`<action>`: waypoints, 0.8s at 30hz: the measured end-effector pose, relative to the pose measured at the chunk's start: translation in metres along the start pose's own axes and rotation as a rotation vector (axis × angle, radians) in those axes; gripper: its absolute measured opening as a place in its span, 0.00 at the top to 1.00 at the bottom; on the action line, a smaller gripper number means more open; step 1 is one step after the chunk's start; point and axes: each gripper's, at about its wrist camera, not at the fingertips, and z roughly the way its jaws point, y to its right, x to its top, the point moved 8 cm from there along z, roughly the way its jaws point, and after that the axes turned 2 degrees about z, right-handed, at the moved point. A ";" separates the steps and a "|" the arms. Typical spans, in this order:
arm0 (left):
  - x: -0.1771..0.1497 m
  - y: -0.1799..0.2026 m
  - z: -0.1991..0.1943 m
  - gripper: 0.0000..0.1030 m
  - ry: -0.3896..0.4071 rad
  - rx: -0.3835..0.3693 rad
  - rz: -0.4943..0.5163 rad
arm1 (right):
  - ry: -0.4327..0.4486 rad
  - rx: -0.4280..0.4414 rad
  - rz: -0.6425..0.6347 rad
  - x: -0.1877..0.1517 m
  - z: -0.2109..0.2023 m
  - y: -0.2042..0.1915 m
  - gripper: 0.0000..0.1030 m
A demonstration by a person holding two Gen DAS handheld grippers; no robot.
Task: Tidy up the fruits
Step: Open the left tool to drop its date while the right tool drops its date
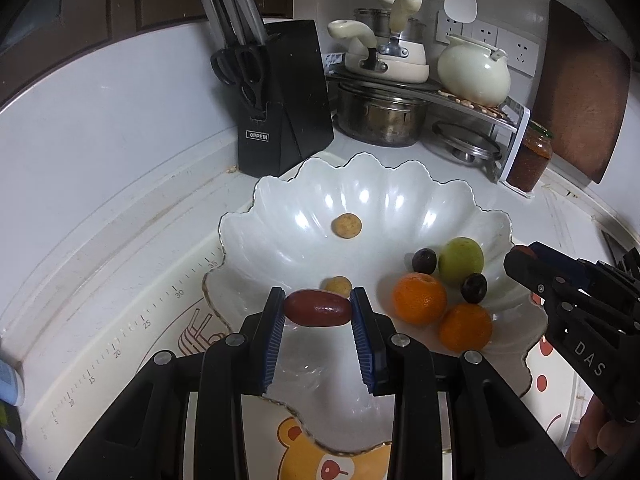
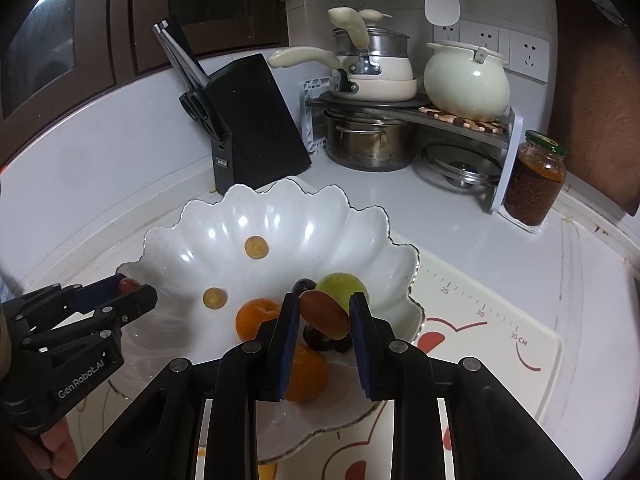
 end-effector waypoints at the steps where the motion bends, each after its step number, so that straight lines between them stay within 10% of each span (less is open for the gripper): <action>1: 0.000 0.000 0.001 0.68 -0.001 0.002 0.001 | -0.001 0.002 -0.001 0.000 0.001 -0.001 0.74; 9: 0.000 -0.002 -0.001 0.55 0.007 0.016 0.000 | 0.002 -0.007 -0.004 0.001 0.001 0.000 0.71; 16: -0.003 -0.006 -0.008 0.43 0.013 0.039 -0.004 | 0.022 -0.034 0.005 0.001 -0.005 0.003 0.33; 24: -0.004 -0.011 -0.020 0.30 0.029 0.080 -0.017 | 0.040 -0.074 0.015 0.003 -0.016 0.007 0.21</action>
